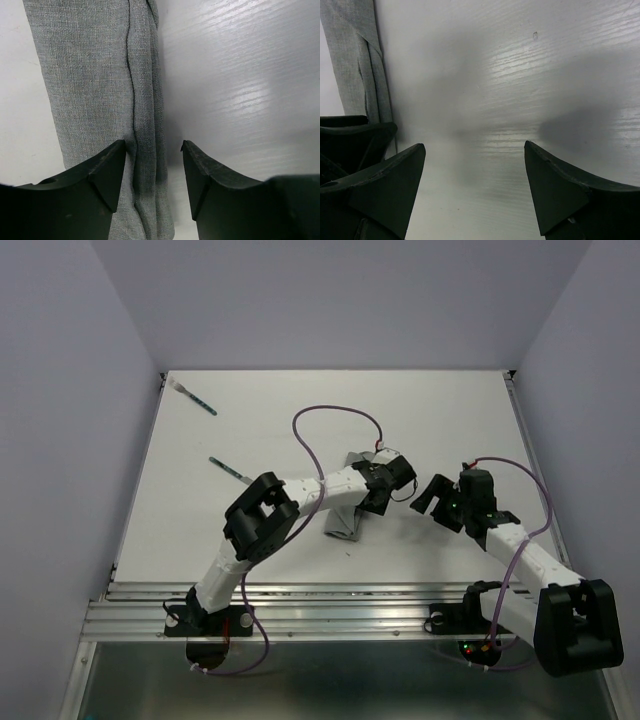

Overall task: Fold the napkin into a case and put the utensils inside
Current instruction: Pick up the smaller rectangle-folded napkin from the center of the board.

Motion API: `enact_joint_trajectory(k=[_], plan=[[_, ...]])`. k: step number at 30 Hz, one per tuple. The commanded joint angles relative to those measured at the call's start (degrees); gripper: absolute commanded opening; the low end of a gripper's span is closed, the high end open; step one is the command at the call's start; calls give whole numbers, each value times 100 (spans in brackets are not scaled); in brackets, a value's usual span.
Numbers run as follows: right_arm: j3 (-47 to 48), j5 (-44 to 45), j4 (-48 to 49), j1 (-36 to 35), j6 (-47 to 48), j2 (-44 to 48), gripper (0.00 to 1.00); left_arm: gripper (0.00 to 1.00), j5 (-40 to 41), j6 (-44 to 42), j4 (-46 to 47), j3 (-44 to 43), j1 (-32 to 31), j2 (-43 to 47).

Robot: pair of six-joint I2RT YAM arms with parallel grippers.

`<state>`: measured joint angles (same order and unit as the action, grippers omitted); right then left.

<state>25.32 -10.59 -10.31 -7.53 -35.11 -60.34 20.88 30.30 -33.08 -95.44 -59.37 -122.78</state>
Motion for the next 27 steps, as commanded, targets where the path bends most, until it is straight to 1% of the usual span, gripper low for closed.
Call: enact_joint_trajectory(k=[1,6,7,10,18,20,21,23,24,25,27], plan=[[-18,-101,29,41,92,83,85,58,425,107,-225,-300,-127,0],[-18,-110,29,41,75,101,85,47,460,98,-225,-326,-145,-141],[-18,-119,29,41,75,101,85,43,460,90,-234,-335,-145,-202],[-36,-136,29,41,66,110,85,40,487,90,-278,-388,-145,-307],[-45,-163,29,41,66,154,85,39,548,2,-331,-572,-162,-536],[-54,-171,29,41,57,189,85,30,566,-16,-348,-590,-162,-580],[-54,-172,29,41,57,198,85,23,566,-25,-348,-607,-162,-598],[-54,-172,20,41,48,224,85,16,592,-42,-366,-625,-162,-633],[-62,-172,20,41,40,224,85,6,592,-42,-374,-643,-153,-642],[-62,-172,20,41,40,233,85,1,610,-42,-383,-651,-162,-633],[-54,-172,20,41,40,259,85,0,584,-68,-375,-669,-162,-598]])
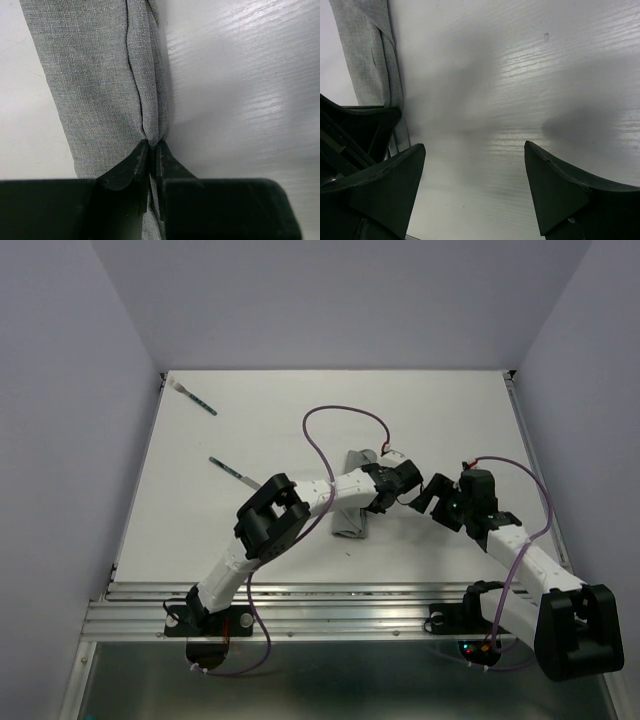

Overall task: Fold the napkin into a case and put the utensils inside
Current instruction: Pick up the smaller rectangle-folded napkin from the center of the board, then turn over the smaller rectangle-folded napkin at the center of the board.

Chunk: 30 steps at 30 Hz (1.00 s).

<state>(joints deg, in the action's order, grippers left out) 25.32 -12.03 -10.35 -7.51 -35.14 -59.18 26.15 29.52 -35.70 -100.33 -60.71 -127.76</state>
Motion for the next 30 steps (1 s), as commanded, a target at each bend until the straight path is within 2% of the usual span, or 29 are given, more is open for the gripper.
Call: enact_joint_trajectory(k=[1,6,9,11,21,24,30], plan=[[-62,-27,24,39,42,143,85,0,39,-25,-95,-179,-29,-21],[-10,113,-37,39,59,170,85,0,-776,-402,544,31,15,602],[25,289,-72,39,33,266,85,0,-1706,-587,985,347,112,1042],[52,333,-81,39,7,354,85,0,-2016,-658,1196,435,217,1227],[113,1132,-458,39,-257,1091,84,0,-3475,-833,2136,919,446,1588],[122,1501,-608,91,-371,1382,84,0,-4264,-904,2444,1094,560,1623],[166,1651,-758,92,-407,1717,83,0,-5486,-834,3146,1489,858,1509]])
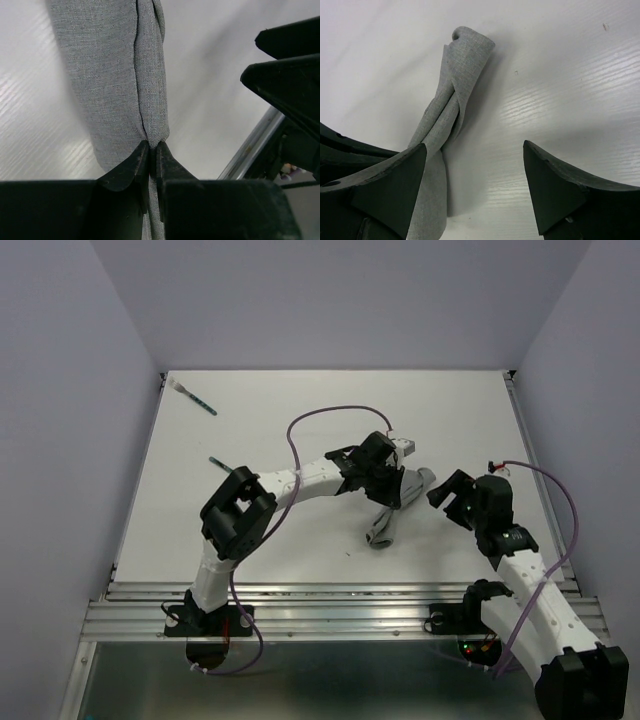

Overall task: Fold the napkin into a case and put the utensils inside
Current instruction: Turn over the smaller rectangle-folded napkin at the center of the board.

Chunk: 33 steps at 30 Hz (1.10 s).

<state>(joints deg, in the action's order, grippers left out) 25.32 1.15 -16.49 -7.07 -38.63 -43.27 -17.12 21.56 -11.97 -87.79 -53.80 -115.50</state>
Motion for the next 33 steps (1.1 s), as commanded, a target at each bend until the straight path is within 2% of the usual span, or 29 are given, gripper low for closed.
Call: enact_joint_trajectory(k=[1,9,23,33], plan=[[192,342,-161,48,-57,125,83,0,-1301,-12,879,297,220,274],[236,272,-188,48,40,11,83,0,-2233,339,1811,885,669,221],[236,210,-188,48,101,-42,83,0,-2989,1016,3173,1782,1363,230],[228,158,-170,48,137,-129,83,0,-3253,1061,3359,2099,1680,133]])
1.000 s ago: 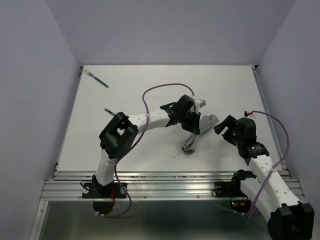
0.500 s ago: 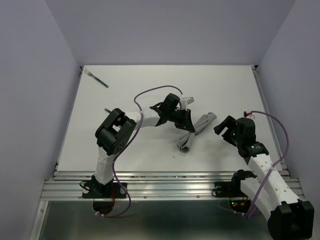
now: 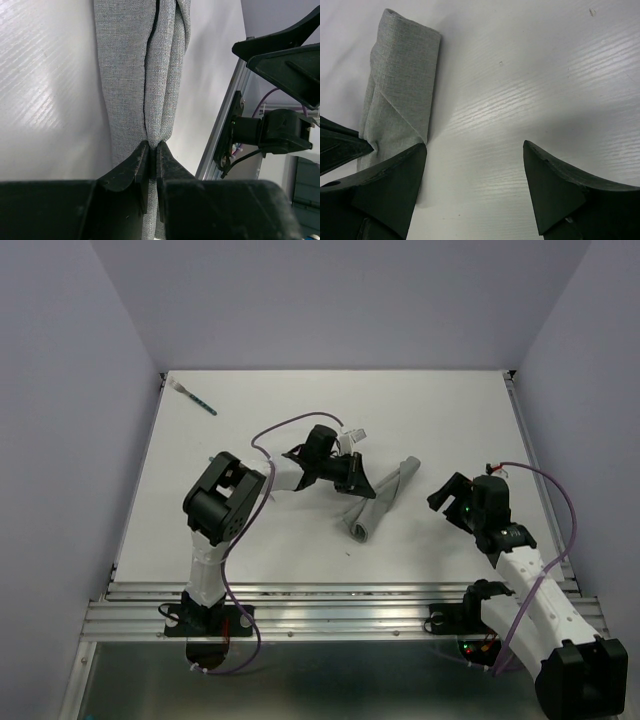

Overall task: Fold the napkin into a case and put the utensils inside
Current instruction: Turn over the smaller rectangle-folded napkin at the center of the board.

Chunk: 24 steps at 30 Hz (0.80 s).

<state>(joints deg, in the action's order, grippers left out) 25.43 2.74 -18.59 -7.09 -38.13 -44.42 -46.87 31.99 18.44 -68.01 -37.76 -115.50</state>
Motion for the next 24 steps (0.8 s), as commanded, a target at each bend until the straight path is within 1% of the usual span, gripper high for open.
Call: enact_joint_trajectory(k=[1,5,7,9,10,12,13,15,16,17,19,23,24], plan=[[217,-2,40,50,95,-22,83,0,-287,18,318,147,102,125],[217,-11,40,50,121,-14,83,0,-296,18,327,244,268,89],[225,-28,40,50,130,-40,83,5,-296,18,327,288,330,72],[234,-28,40,50,148,-40,83,14,-322,1,327,323,418,54],[243,-37,40,50,157,-49,83,21,-323,-26,319,341,444,28],[243,-54,40,50,165,-57,83,29,-314,-52,257,341,523,10],[252,-63,40,50,174,-58,83,38,-314,-61,240,358,550,-7],[252,-72,40,50,174,-66,82,47,-288,-113,126,358,603,10],[243,-90,40,50,183,-84,83,55,-244,-149,73,358,655,62],[252,-98,40,50,183,-84,83,58,-191,-192,-6,350,682,89],[261,-125,40,50,201,-119,83,62,-59,-368,-270,315,778,246],[278,-186,66,50,244,-180,82,62,344,-641,-866,253,997,606],[278,-213,75,50,271,-224,83,62,659,-685,-1007,236,1025,678]])
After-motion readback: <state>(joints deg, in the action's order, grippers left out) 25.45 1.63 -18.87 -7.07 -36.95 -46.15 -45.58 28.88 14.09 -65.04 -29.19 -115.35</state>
